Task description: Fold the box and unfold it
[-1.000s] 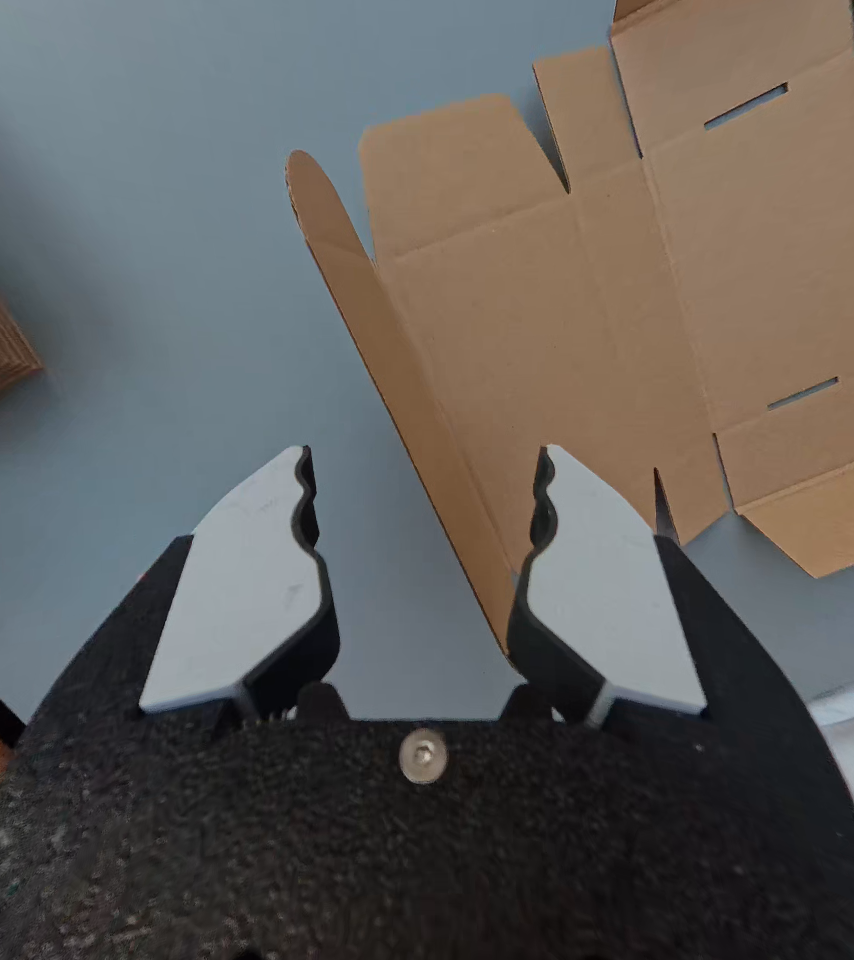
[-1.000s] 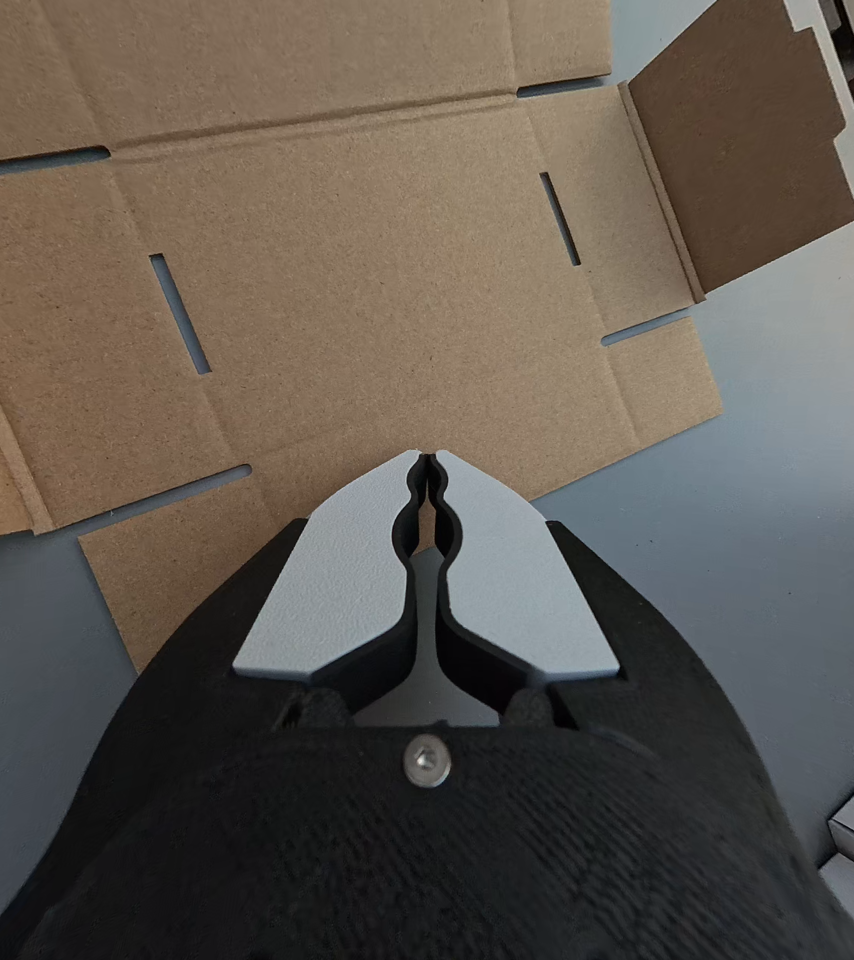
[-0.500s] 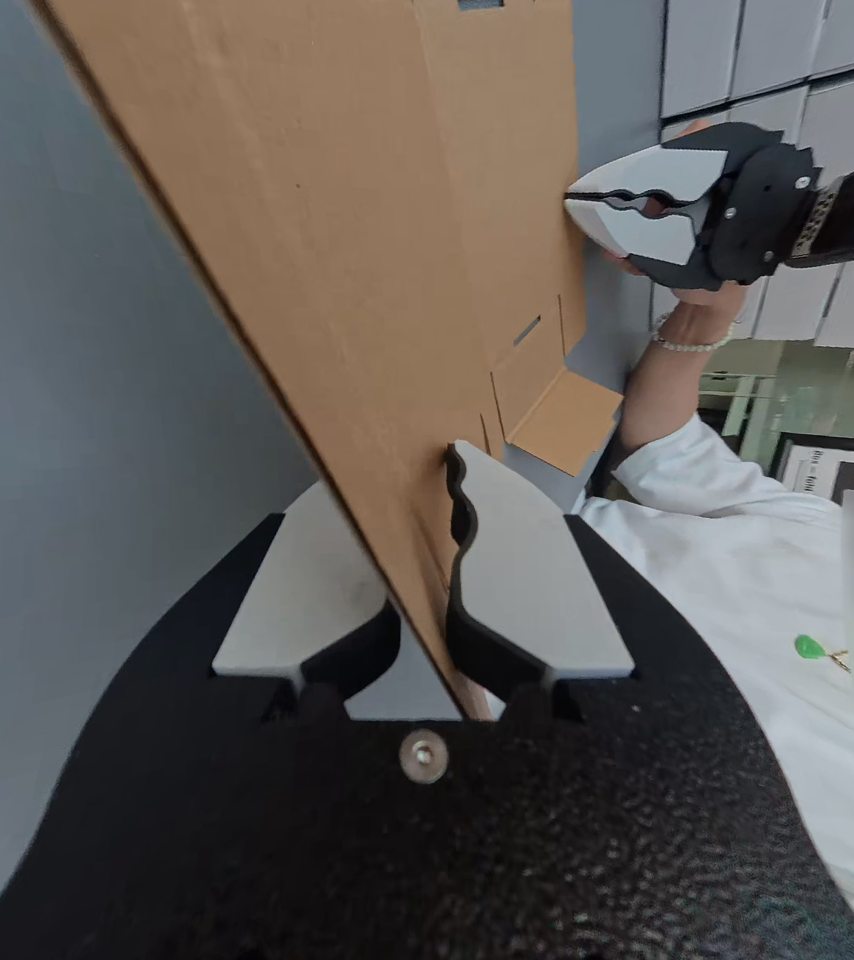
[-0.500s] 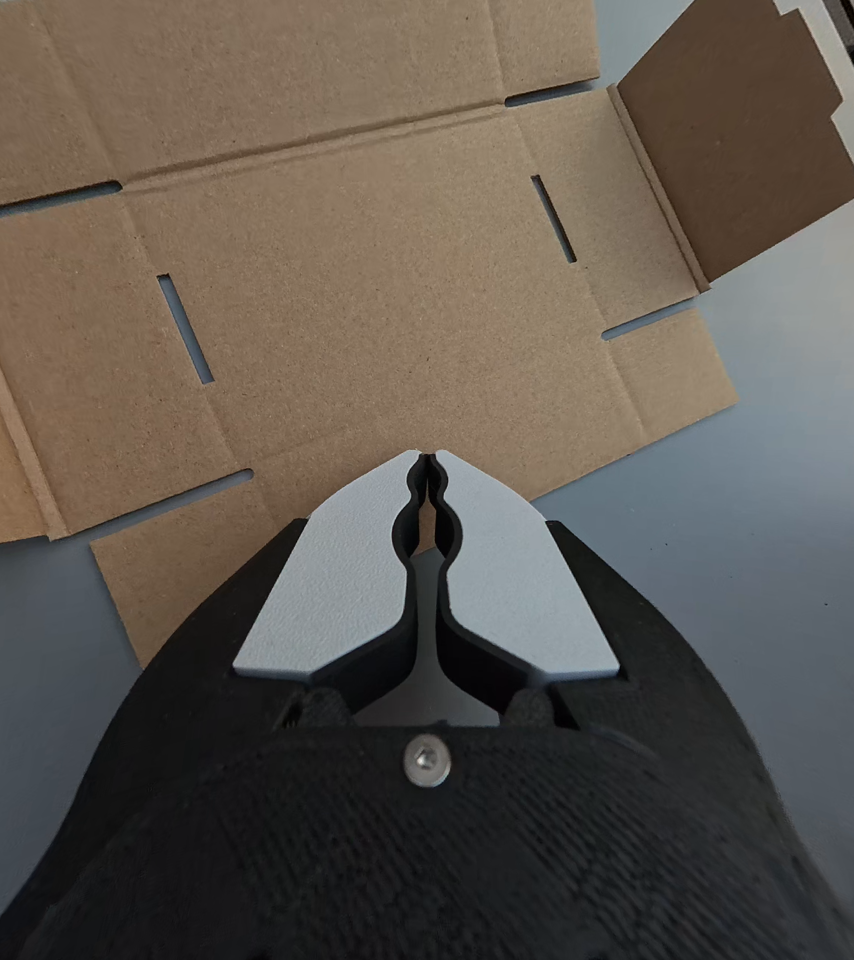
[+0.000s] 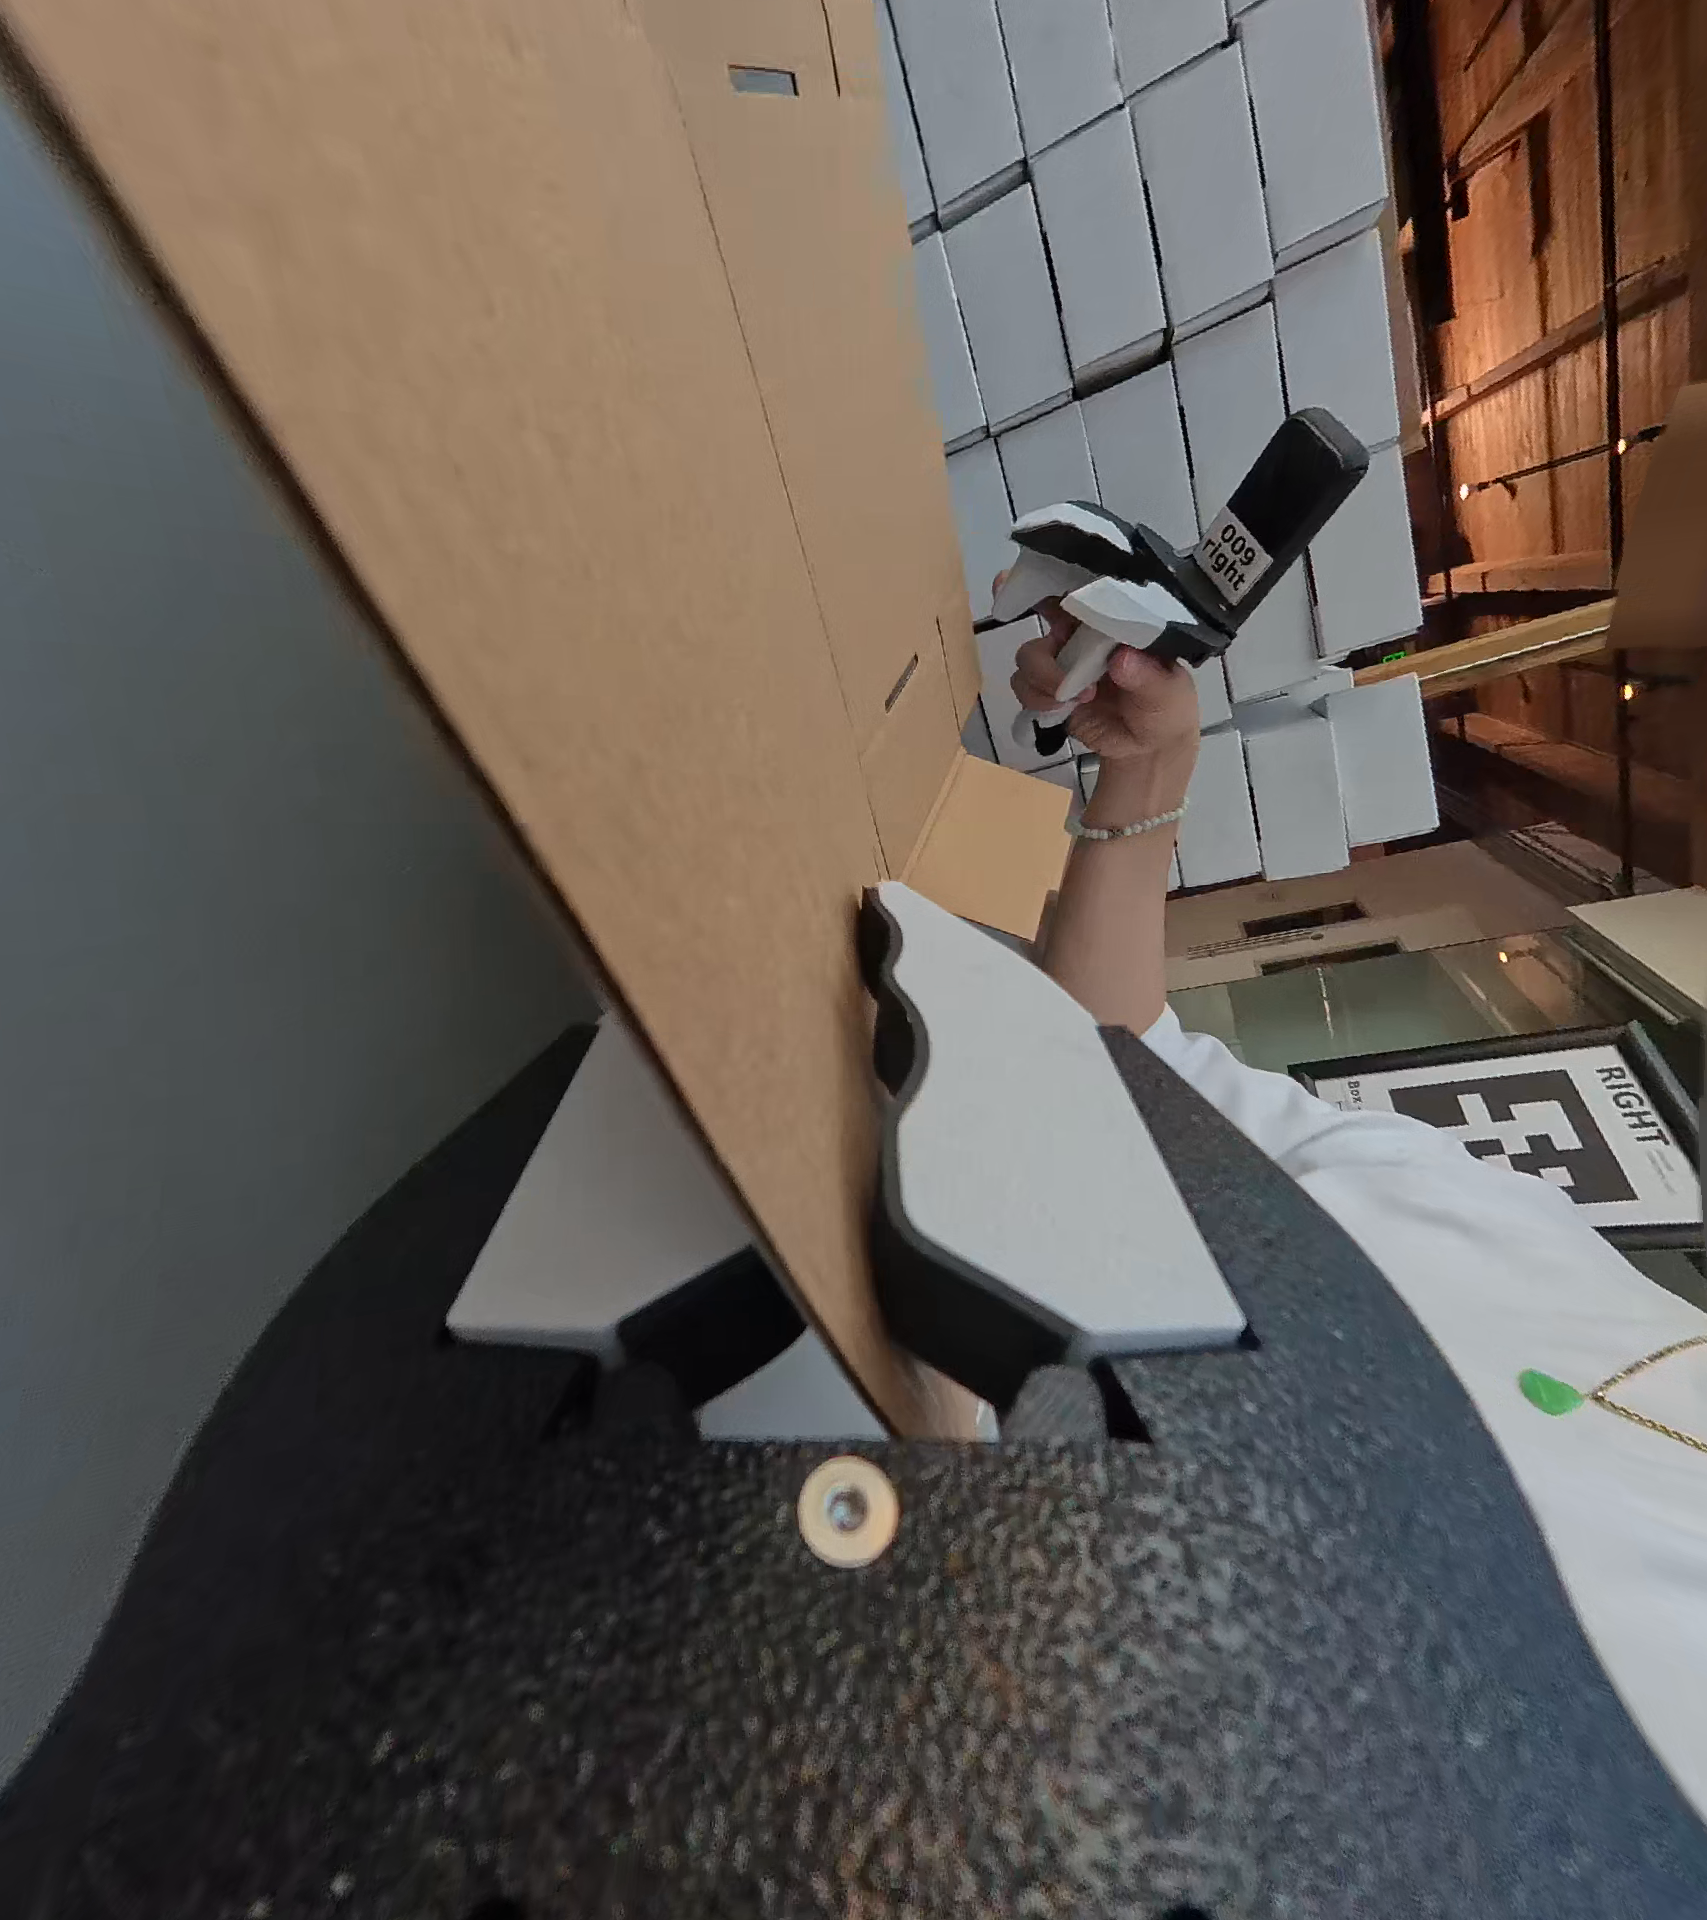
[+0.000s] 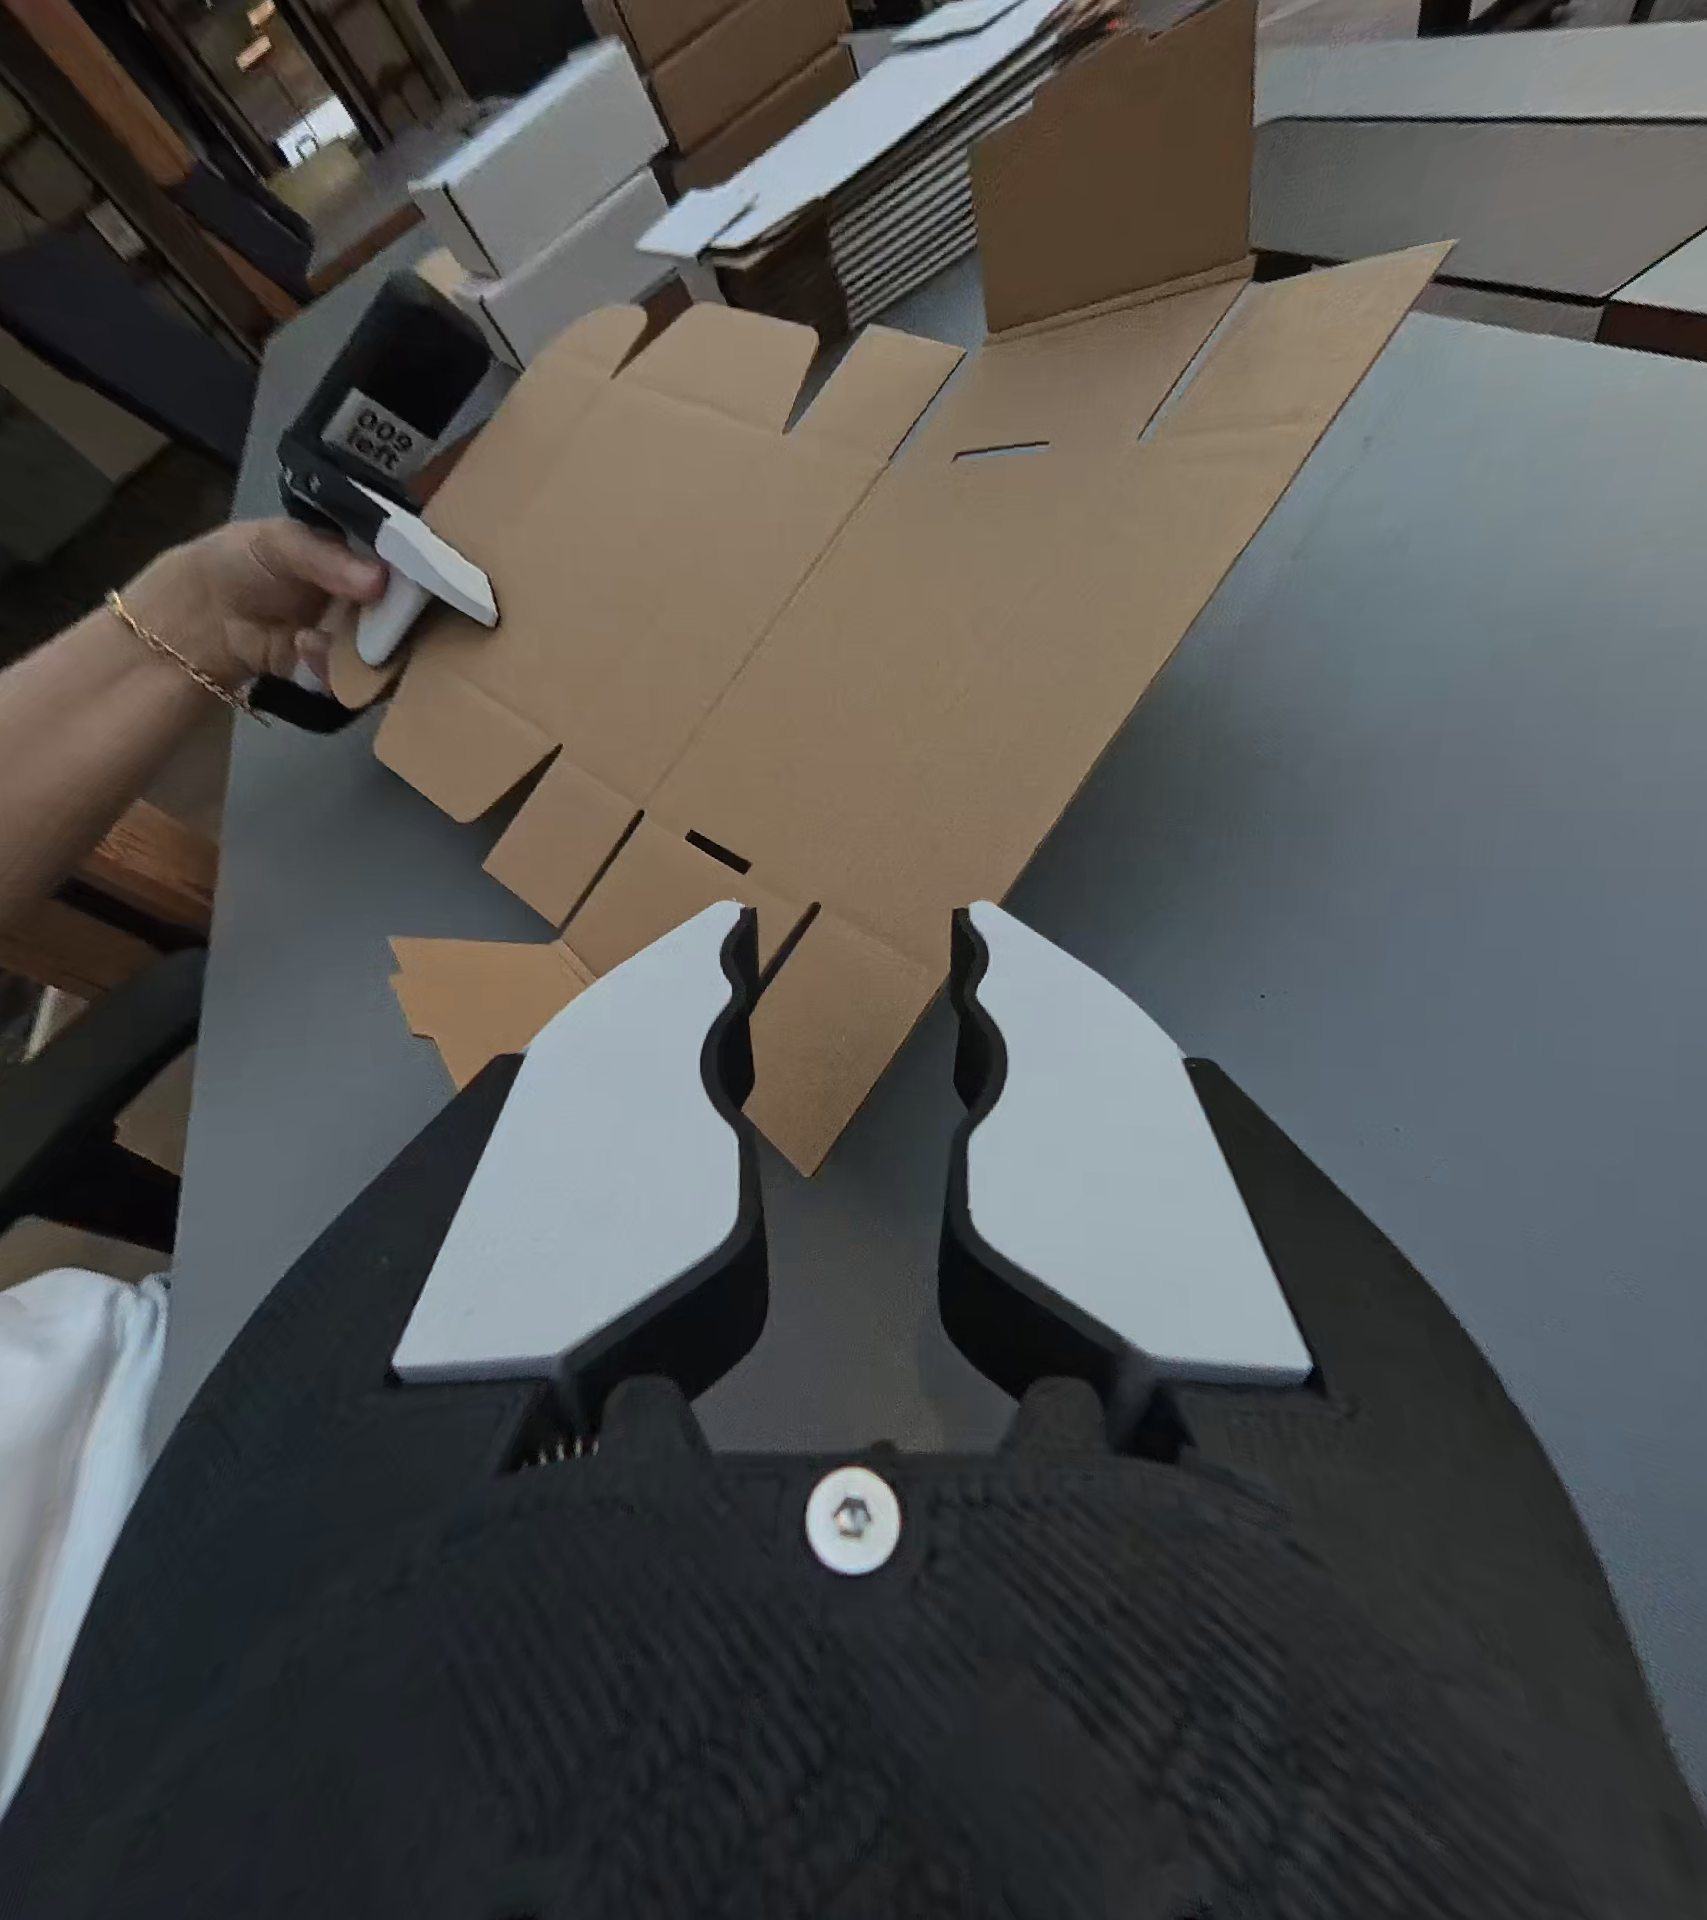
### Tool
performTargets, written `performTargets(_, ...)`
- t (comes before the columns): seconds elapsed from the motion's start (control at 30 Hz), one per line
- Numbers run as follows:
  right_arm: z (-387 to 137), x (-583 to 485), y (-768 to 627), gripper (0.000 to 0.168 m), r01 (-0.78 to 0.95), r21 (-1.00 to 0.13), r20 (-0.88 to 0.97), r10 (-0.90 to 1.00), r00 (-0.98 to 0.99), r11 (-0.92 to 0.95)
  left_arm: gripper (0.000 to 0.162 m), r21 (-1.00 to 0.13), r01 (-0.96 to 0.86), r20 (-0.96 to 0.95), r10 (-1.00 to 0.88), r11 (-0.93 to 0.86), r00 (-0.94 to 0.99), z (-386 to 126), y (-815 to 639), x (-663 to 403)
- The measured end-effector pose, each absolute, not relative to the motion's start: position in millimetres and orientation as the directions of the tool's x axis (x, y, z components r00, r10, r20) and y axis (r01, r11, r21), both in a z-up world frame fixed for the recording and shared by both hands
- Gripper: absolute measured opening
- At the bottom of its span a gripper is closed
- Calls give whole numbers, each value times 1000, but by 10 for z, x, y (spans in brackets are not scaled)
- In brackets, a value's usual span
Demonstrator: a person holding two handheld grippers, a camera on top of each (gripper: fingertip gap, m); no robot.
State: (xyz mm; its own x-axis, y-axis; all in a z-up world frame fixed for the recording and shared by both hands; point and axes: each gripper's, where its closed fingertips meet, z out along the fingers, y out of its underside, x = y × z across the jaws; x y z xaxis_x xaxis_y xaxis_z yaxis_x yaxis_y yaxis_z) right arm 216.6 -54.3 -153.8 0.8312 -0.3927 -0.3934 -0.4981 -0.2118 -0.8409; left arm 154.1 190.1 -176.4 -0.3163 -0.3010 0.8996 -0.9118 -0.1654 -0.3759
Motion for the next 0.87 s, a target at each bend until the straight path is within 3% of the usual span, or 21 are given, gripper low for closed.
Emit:
performTargets(0.03,-1455,2206,-578,39,-525,-834,-434,-384,815,-172,4,-405,-896,891,-298,-180,-343,-1723,1914,1532)
performTargets(0.17,-1320,2372,-653,44,-632,-763,-550,-376,746,-137,4,-478,-850,862,-303,-220,-406,-1633,1892,1476)
performTargets(0.37,-1391,2277,-429,43,-697,-655,-635,-287,717,-291,4,-526,-806,845,-271,-271,-460,-1618,1748,1362)
performTargets(0.4,-1425,2264,-396,38,-701,-640,-637,-293,713,-315,4,-535,-799,841,-262,-276,-472,-1623,1720,1336)
performTargets(0.47,-1416,2206,-326,10,-700,-630,-652,-260,712,-337,4,-547,-784,835,-264,-294,-483,-1646,1693,1291)
performTargets(0.57,-1310,2072,-248,3,-701,-612,-704,-152,694,-366,7,-563,-778,816,-342,-281,-467,-1756,1708,1220)
performTargets(0.67,-1420,2091,-315,2,-673,-573,-668,-209,714,-468,50,-587,-785,778,-404,-198,-480,-1734,1799,1049)
performTargets(0.8,-1436,2124,-432,3,-645,-473,-660,-244,711,-599,51,-779,-624,465,-727,-64,-505,-1453,2366,1061)
performTargets(0.87,-1458,2185,-465,3,-621,-414,-642,-271,718,-665,32,-864,-502,267,-821,27,-504,-1071,2513,1073)
